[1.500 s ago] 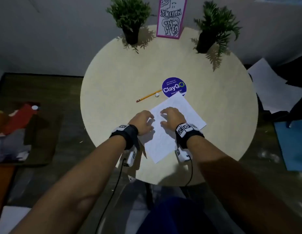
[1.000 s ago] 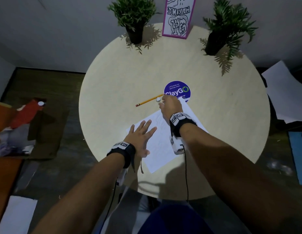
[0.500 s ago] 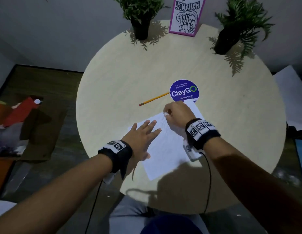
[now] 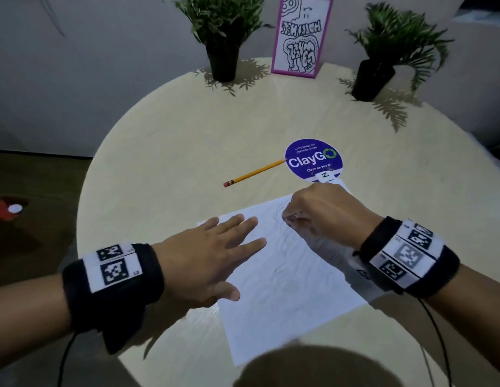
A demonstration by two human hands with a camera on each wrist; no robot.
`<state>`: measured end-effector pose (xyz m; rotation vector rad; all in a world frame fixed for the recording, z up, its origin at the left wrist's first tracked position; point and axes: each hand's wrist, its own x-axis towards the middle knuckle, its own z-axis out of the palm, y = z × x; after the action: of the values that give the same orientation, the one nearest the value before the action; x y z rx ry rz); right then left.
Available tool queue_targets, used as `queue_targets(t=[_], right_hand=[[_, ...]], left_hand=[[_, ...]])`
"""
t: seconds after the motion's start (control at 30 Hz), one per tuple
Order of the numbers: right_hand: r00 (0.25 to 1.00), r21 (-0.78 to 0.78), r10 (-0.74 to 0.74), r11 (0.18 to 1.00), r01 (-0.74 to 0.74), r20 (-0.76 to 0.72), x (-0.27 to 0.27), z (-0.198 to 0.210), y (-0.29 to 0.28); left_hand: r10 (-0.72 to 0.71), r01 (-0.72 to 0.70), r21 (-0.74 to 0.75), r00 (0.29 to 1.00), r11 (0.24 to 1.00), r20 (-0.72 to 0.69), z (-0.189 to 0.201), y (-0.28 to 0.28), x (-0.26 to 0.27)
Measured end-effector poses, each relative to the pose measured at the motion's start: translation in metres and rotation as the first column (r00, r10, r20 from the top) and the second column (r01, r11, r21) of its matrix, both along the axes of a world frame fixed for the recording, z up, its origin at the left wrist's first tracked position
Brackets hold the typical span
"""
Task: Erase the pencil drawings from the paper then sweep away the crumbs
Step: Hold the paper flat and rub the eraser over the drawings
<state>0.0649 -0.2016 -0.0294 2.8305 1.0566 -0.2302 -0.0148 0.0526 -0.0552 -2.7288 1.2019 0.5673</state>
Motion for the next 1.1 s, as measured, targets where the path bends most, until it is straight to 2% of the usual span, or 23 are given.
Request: queue_targets(t=[0.13, 0.27, 0.37, 0.47, 0.63, 0.73, 0.83, 0.9, 1.0, 1.1], right_hand=[[0.999, 0.013, 0.045, 0.999, -0.045, -0.002, 0.007, -0.011, -0.003], [0.997, 0.044, 0.077, 0.996, -0.076, -0.032, 0.013, -0.002, 0.004], [0.997, 0.022, 0.06, 0.998, -0.059, -0.049, 0.002, 0.007, 0.015], [0.998, 0.064, 0.054, 0.997, -0.052, -0.029, -0.022, 0.01, 0.015], [0.996, 0.113, 0.044, 0.993, -0.035, -0.073, -0.066, 0.018, -0.006], [0.994, 0.146, 0.048, 0.989, -0.033, -0.097, -0.081, 0.017, -0.016], [0.991, 0.193, 0.036, 0.981, -0.01, -0.131, -0.09, 0.009, -0.02], [0.995, 0.203, 0.023, 0.979, -0.003, -0.099, -0.095, 0.004, -0.02], [0.998, 0.195, 0.007, 0.981, 0.005, -0.061, -0.098, 0.002, -0.017], [0.999, 0.181, 0.021, 0.983, -0.013, -0.042, -0.098, 0.006, -0.011]], left_hand=[[-0.037, 0.036, 0.019, 0.999, 0.999, 0.036, -0.01, 0.008, 0.0], [-0.038, 0.033, 0.087, 0.998, 0.996, 0.057, -0.006, 0.006, -0.001], [0.011, -0.015, 0.114, 0.999, 0.993, 0.036, -0.004, 0.003, -0.003], [0.092, -0.096, 0.133, 0.995, 0.986, 0.038, 0.001, 0.001, -0.014], [0.164, -0.184, 0.219, 0.98, 0.958, 0.109, 0.01, 0.0, -0.044], [0.192, -0.239, 0.326, 0.967, 0.915, 0.169, 0.015, -0.003, -0.057], [0.232, -0.279, 0.356, 0.958, 0.892, 0.169, 0.019, -0.008, -0.064], [0.268, -0.306, 0.308, 0.95, 0.901, 0.16, 0.025, -0.009, -0.061], [0.272, -0.281, 0.086, 0.957, 0.956, 0.101, 0.035, -0.022, -0.051], [0.281, -0.279, -0.059, 0.959, 0.958, 0.021, 0.037, -0.044, -0.041]])
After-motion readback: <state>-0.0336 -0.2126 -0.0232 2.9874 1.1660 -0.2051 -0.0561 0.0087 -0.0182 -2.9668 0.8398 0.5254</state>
